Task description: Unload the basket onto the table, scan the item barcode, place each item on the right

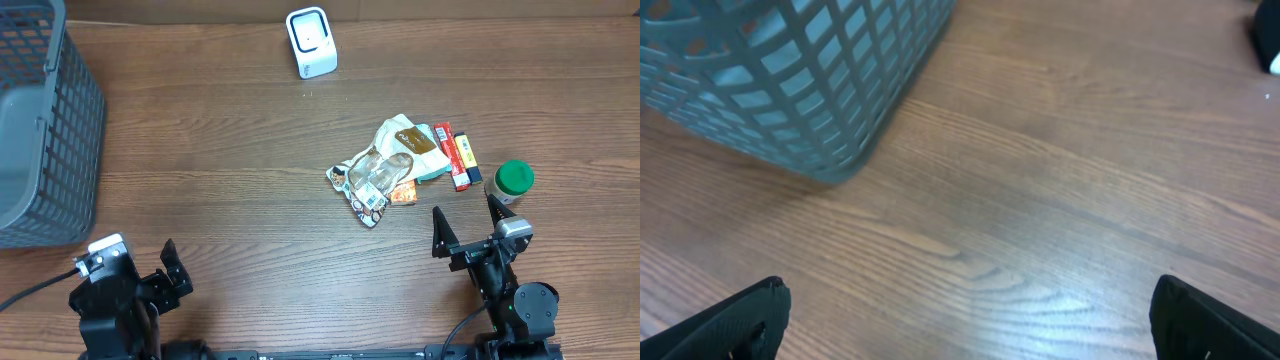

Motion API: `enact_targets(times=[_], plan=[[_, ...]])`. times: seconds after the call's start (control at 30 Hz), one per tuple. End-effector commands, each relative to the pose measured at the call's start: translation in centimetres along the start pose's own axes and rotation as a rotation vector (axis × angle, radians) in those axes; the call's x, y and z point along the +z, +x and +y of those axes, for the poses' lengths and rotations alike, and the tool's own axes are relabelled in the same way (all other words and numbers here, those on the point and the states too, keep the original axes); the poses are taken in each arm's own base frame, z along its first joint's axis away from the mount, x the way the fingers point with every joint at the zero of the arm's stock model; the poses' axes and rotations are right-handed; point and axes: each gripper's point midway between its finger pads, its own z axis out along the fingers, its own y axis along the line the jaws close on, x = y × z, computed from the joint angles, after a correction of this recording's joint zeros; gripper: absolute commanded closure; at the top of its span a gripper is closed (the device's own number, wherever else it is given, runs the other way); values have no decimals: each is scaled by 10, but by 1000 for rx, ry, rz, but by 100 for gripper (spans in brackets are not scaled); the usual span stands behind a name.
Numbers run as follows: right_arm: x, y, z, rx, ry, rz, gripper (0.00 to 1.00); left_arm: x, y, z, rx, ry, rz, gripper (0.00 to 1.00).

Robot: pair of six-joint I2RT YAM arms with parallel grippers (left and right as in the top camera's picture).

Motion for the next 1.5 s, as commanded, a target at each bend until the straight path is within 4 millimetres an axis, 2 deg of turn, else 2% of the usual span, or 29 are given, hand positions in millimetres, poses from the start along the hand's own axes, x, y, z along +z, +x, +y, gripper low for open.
enact_targets(times=[0.0, 0.1, 0.2, 0.27, 0.47, 0.57, 0.67, 0.77, 0.9, 1.03, 1.23, 1.33, 1.47], plan=[[0, 2, -3, -7, 13, -2, 0, 2, -5, -5, -39, 38, -93, 0], [0, 2, -3, -7, 13, -2, 0, -2, -24, -23, -74, 158, -232, 0], [0, 2, -3, -7, 13, -2, 0, -18, -55, -43, -99, 298, -429, 0], [0, 2, -3, -7, 13, -2, 0, -42, -82, -54, -110, 398, -608, 0], [0, 2, -3, -7, 13, -2, 0, -119, -133, -63, -118, 583, -1041, 0], [0, 2, -3, -7, 13, -2, 0, -148, -144, -62, -124, 633, -1184, 0], [0, 2, -3, -7, 13, -2, 0, -159, -147, -60, -142, 657, -1263, 0], [0, 2, -3, -7, 13, -2, 0, -145, -142, -62, -153, 647, -1254, 0], [0, 2, -3, -7, 13, -2, 0, -106, -127, -70, -146, 629, -1171, 0], [0, 2, -3, -7, 13, -2, 0, -65, -111, -70, -165, 570, -1090, 0], [0, 2, -3, -7, 13, -2, 0, -9, -76, -77, -153, 529, -953, 0], [0, 2, -3, -7, 13, -2, 0, 13, -60, -80, -141, 516, -881, 0], [0, 2, -3, -7, 13, -2, 0, 48, -28, -84, -112, 482, -704, 0]])
